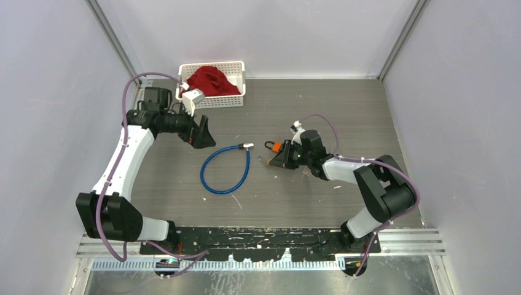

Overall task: Unlock with the key
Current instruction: Place the lock at the center of the board, then pick up the key from the center of the board.

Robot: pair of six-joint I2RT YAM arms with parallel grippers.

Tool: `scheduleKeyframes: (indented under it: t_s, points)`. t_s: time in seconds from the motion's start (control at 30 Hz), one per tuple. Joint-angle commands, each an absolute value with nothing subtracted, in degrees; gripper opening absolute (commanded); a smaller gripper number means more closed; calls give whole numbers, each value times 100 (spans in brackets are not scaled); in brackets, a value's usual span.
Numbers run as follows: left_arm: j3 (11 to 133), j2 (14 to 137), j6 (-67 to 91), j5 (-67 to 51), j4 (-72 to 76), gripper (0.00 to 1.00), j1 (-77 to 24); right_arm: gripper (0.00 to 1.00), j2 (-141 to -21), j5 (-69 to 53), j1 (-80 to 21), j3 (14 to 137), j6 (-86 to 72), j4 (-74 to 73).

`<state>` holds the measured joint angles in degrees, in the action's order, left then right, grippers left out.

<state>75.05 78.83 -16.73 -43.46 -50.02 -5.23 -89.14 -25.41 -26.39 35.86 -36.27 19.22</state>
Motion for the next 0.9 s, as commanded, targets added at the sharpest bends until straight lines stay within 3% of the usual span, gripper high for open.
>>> scheduleKeyframes:
  t_s: [0.0,0.17,0.33,0.43,0.67,0.87]
  points:
    - [7624,7552,-1936,-3925,-4911,99,-519,5,-8964,-2516,-2757,3536,-3571,2285]
    - [7295,7064,-1370,-3140,-4197,100,-497,20,-8994,-2520,-2796,3509,-3586,2107]
    - [7261,6934,-1175,-2907,-4131,99,-487,62,-8422,-1889,-2786,3710,-3350,1322]
    - [7437,7085,-1209,-3001,-4346,99,-483,75,-8108,-1304,-2780,3992,-3081,542]
    - [7428,7052,-1152,-3344,-4359,100,-483,69,-7209,457,-2576,3856,-3168,-585]
    - [7400,7049,-1086,-3572,-4396,100,-481,62,-7259,1194,-2519,3631,-3117,-841]
